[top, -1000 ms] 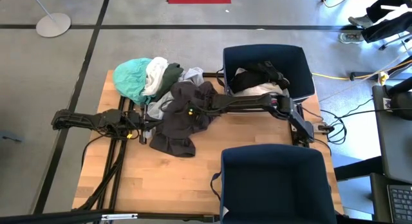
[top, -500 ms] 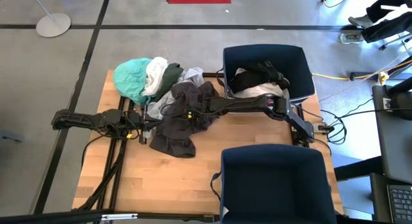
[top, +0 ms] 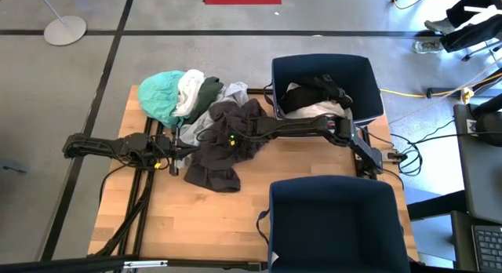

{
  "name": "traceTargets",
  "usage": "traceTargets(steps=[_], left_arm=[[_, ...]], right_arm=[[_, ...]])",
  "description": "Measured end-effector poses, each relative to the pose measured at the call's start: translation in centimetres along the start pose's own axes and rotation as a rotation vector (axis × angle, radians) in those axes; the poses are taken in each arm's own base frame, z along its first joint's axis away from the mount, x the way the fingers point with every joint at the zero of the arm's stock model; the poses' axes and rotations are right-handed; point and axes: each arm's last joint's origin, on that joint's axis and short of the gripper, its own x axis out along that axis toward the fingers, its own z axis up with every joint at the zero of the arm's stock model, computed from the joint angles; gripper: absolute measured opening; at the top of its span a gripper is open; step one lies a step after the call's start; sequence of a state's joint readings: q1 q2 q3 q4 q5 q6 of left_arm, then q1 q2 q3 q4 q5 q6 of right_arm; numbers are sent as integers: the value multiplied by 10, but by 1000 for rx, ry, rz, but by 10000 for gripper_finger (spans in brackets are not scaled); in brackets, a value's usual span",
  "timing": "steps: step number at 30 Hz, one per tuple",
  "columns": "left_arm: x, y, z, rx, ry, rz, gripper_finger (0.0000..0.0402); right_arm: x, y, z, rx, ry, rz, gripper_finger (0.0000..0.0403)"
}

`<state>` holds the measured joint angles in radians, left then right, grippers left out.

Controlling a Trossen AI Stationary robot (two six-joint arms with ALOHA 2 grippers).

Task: Sort clothes
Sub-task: Put the gray pants into the bottom blue laundry organizer

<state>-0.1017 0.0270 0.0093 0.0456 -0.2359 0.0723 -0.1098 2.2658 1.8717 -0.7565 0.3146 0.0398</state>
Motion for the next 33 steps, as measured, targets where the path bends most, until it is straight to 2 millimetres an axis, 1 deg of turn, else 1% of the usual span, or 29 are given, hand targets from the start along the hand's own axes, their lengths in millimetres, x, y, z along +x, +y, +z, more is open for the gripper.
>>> traceTargets(steps=[3,8,12,15,21,24,28,33], left_arm=[[0,0,0,2,0,-1,0],[0,0,0,7,0,0,0],[0,0,0,6,0,0,0],[0,0,0,6,0,-1,0],[0,0,0,6,1,0,0],[0,0,0,6,0,-1,0],[0,0,0,6,0,0,0],[0,0,0,6,0,0,0]], right_arm=[[-17,1,3,-7,-31,-17,35],[-53,2,9,-24,-111,-40,16],[-85,-1,13,-15,-180,-61,25],[-108,-7,14,2,-230,-69,35],[-154,-23,13,43,-329,-74,18],[-175,-31,11,62,-375,-71,21],[-203,-41,7,87,-435,-67,30],[-235,-52,0,115,-507,-69,24]])
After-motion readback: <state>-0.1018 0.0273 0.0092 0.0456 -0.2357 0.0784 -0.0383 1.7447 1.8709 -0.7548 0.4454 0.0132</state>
